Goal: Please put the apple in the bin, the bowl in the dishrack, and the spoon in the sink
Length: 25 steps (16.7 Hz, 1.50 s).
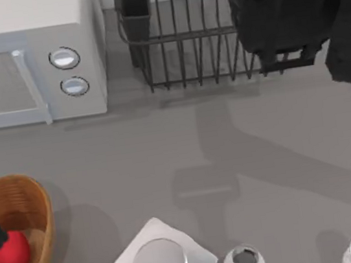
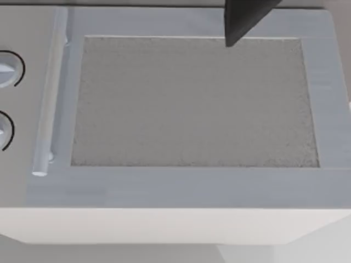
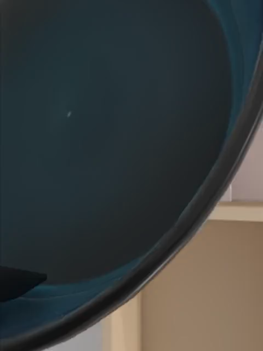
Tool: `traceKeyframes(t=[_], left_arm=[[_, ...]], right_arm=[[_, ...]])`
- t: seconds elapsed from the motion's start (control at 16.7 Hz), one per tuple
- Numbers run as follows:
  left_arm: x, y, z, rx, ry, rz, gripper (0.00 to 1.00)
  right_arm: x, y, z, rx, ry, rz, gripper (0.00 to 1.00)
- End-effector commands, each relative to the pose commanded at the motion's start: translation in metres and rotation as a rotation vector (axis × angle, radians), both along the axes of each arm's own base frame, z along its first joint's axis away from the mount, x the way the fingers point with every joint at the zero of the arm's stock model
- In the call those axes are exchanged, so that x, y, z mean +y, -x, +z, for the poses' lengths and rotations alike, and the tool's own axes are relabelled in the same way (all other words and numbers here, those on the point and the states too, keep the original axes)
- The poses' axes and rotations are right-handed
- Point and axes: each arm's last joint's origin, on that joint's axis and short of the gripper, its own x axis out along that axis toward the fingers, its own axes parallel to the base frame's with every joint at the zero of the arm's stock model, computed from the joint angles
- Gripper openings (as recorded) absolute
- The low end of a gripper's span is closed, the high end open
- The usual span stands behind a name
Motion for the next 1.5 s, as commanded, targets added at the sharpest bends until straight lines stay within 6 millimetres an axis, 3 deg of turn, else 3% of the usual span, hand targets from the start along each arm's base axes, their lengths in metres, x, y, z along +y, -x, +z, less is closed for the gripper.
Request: traceKeyframes(t=[0.18, 0.36, 0.54, 0.72, 0.84, 1.08, 1.5], left_arm=[[0.0, 0.0, 0.0, 0.0, 0.0, 0.0, 1.0], [0.0, 0.0, 0.0, 0.0, 0.0, 0.0, 1.0], [0.0, 0.0, 0.0, 0.0, 0.0, 0.0, 1.0], [0.0, 0.0, 0.0, 0.0, 0.0, 0.0, 1.0], [0.0, 0.0, 0.0, 0.0, 0.0, 0.0, 1.0], [0.0, 0.0, 0.0, 0.0, 0.0, 0.0, 1.0], [0.0, 0.0, 0.0, 0.0, 0.0, 0.0, 1.0]], right_arm=[[0.017, -0.039, -0.032, 0.003, 0.004, -0.002, 0.0], [0.026, -0.094, -0.083, -0.002, -0.002, -0.003, 0.0], [0.017, -0.146, -0.139, -0.011, -0.008, -0.001, 0.0], [-0.001, -0.178, -0.181, -0.006, -0.003, 0.001, 0.0], [-0.008, -0.187, -0.192, -0.002, -0.001, 0.001, 0.0], [-0.009, -0.187, -0.192, -0.002, -0.001, 0.001, 0.0], [-0.009, -0.187, -0.192, -0.002, -0.001, 0.001, 0.53]])
